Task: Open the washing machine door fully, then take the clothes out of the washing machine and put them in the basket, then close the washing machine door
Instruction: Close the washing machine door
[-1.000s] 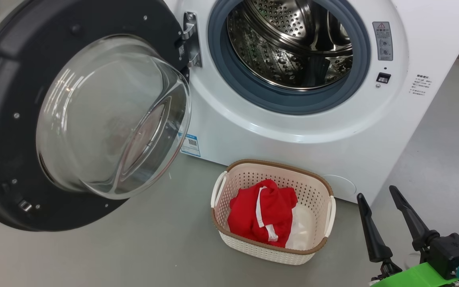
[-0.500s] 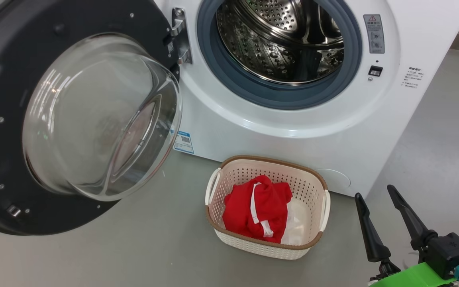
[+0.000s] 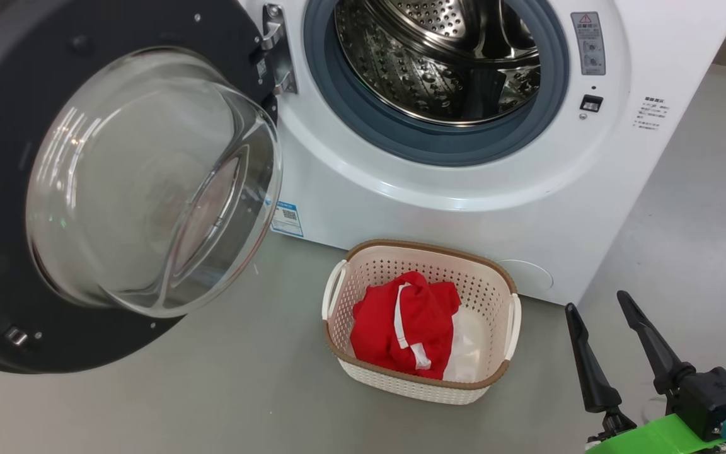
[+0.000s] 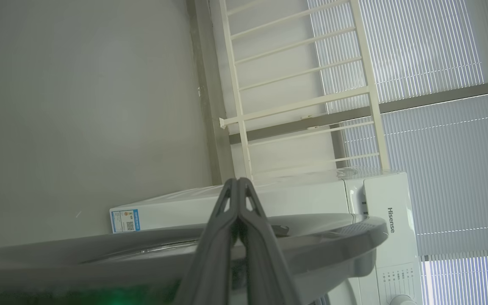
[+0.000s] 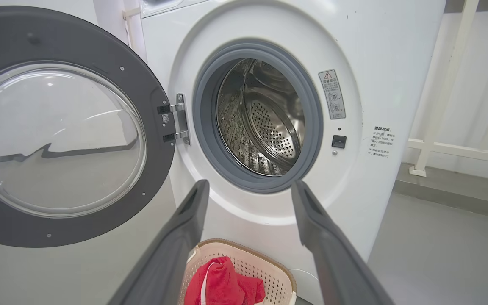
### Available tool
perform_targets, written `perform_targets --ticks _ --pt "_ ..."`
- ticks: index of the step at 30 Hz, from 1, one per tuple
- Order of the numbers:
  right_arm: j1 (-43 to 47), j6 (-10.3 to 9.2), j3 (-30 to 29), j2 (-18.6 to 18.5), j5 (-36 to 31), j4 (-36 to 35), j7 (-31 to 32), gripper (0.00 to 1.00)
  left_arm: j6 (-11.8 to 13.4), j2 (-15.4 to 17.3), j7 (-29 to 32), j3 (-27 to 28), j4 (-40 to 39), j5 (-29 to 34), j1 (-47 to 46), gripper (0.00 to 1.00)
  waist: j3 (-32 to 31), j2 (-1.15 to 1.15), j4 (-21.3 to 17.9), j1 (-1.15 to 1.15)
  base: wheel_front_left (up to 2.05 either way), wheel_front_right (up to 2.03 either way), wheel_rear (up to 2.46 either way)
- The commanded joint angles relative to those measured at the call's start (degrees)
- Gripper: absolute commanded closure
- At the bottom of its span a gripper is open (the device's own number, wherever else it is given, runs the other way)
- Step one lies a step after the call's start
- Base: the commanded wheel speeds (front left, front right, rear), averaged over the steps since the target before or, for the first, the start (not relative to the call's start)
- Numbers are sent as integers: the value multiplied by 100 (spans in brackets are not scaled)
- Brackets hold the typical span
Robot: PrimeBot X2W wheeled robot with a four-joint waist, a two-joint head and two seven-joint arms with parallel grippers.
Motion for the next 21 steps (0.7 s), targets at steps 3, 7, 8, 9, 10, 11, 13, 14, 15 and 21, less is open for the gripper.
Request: perform_targets --ticks 3,7,8,9,10,11,13,14,15,21 --pt "-135 36 136 -77 7 -139 -39 0 -92 158 124 -71 -105 22 -148 100 -21 0 57 0 0 0 0" --pt "-125 36 161 -77 48 -115 -77 0 -146 13 259 -188 -136 41 -119 100 -36 0 112 0 0 0 0" --pt "-124 36 163 -77 55 -108 -87 0 -159 -19 303 -212 -154 40 -108 100 -36 0 124 0 0 0 0" --pt "-124 36 162 -77 62 -100 -97 0 -168 -43 340 -238 -176 45 -96 100 -35 0 136 0 0 0 0" --pt "-123 36 160 -77 68 -95 -106 0 -182 -71 385 -260 -201 41 -85 100 -33 0 147 0 0 0 0" --pt "-123 36 159 -77 73 -89 -115 0 -205 -104 450 -294 -234 41 -72 100 -32 0 156 0 0 0 0" --pt "-124 36 160 -77 81 -79 -131 0 -236 -166 531 -319 -315 17 -44 100 -28 0 171 0 0 0 0" --pt "-126 36 160 -77 86 -73 -139 0 -252 -187 585 -330 -358 1 -33 100 -28 0 177 0 0 0 0" --pt "-129 36 159 -77 91 -64 -147 0 -267 -213 641 -343 -402 -15 -18 100 -27 0 183 0 0 0 0" --pt "-157 36 165 -77 124 -9 -190 0 -272 -432 839 -350 -733 -141 79 100 -37 0 189 0 0 0 0"
